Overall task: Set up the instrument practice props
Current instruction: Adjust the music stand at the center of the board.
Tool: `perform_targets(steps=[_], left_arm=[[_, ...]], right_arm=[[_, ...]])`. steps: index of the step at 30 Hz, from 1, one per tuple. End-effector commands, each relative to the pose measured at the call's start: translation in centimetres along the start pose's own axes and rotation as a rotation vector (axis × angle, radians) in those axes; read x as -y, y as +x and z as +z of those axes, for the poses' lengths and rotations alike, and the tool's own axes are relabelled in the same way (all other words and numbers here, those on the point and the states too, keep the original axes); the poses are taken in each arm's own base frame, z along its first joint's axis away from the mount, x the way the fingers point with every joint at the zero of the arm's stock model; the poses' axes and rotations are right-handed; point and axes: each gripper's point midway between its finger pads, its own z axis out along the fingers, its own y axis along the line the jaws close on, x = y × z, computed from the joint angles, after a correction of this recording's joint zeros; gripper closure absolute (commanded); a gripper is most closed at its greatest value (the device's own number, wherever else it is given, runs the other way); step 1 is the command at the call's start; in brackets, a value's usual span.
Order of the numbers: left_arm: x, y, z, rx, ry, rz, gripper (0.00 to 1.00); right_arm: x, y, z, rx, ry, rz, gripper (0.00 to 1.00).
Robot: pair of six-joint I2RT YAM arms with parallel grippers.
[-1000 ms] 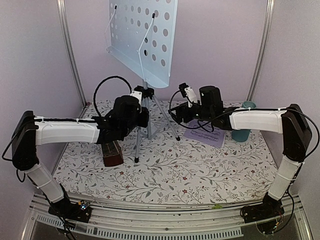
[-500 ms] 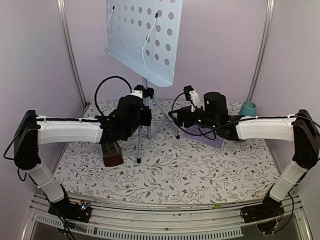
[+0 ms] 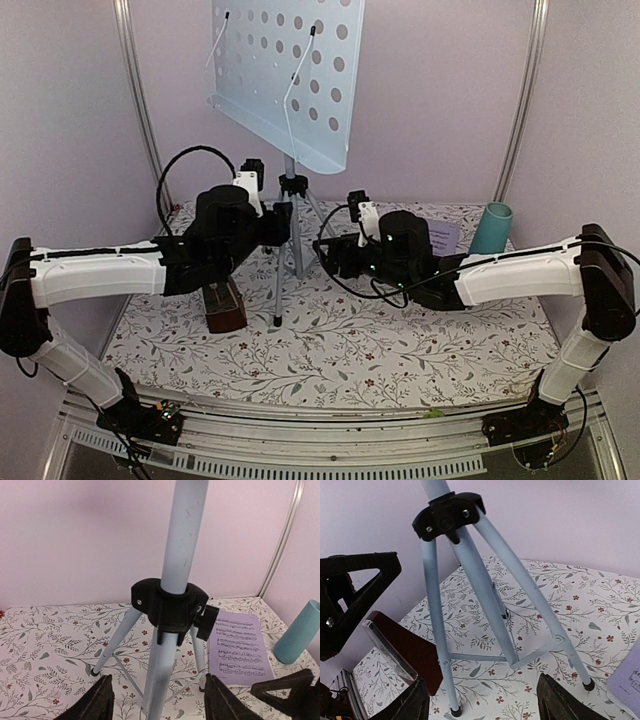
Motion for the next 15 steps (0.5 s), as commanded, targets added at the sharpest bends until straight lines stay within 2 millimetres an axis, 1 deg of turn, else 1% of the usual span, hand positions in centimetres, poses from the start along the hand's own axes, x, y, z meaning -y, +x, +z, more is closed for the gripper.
perform_targets(steps=[1,5,8,9,13,15], left_arm=[[-1.4,-1.0,-1.9,0.028,0.020,-0.032,0.37],[-3.3,-1.8,-3.5,0.035,0.022,-0.057,0.36],[-4.5,-2.1,-4.5,0.043,0.024,-0.068,0.36],[-4.9,-2.3,-4.8,0.047,0.027,-0.071,0.36],[-6.1,-2.9,-5.4,0.059,0.034,-0.089,0.36],[-6.5,-3.1,-5.4,0.063,0.040,-0.095,0.36]], right_arm=[[-1.9,0.4,1.6,0.036,0.050,0.059,0.25],[-2.9,1.5,3.7,0.011,0.074,0.101,0.25],[-3.6,1.4,5.3,0.010,0.083,0.126,0.25],[-3.7,1.8,5.9,0.004,0.091,0.129,0.25],[-4.5,2.5,7.6,-0.014,0.117,0.117,0.25],[-4.4,3.0,8.3,-0.025,0.139,0.121,0.26]])
